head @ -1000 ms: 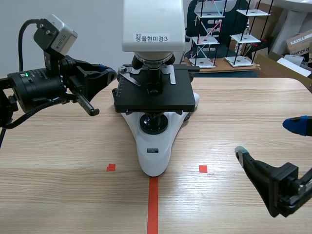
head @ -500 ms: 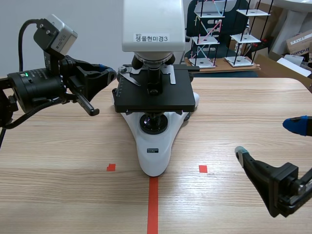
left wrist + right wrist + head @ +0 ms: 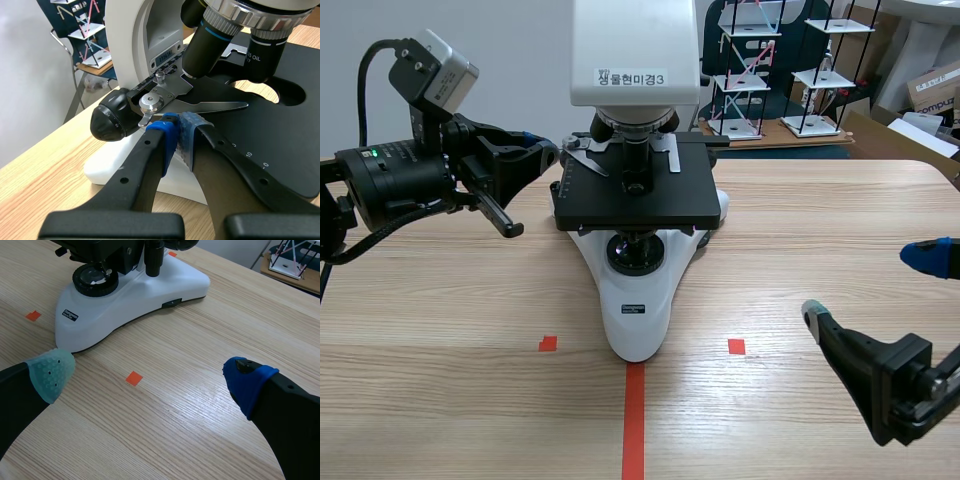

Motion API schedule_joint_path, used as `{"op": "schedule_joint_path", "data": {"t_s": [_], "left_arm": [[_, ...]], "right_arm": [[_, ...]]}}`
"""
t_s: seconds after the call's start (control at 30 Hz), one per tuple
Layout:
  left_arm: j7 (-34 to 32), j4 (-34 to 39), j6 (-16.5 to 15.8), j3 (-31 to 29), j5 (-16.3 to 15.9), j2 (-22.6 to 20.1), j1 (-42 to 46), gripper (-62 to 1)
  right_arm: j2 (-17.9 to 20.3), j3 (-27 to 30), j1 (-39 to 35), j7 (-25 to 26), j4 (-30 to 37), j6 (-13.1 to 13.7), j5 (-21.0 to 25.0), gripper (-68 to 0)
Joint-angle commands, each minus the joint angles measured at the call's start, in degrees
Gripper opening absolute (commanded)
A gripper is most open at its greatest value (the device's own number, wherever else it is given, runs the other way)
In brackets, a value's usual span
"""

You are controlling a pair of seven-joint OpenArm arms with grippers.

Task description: Point at the stage clip

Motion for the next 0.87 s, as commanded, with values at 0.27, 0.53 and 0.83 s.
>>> {"op": "schedule_joint_path", "data": {"t_s": [0.27, 0.53, 0.83], "left_arm": [[-0.66, 0.87, 0.02, -0.70, 0.11, 0.13, -0.50, -58.0], [-1.14, 0.87, 0.02, -0.70, 0.11, 0.15, -0.50, -58.0], [-1.31, 0.87, 0.02, -0.70, 0.11, 0.13, -0.50, -58.0]], "right_arm": [[-0.02, 0.37, 0.81, 1.03, 0.70, 0.00, 0.44, 0.4], [-0.02, 0.37, 0.81, 1.03, 0.70, 0.00, 0.44, 0.4], [-0.02, 0.37, 0.81, 1.03, 0.70, 0.00, 0.44, 0.4]]}}
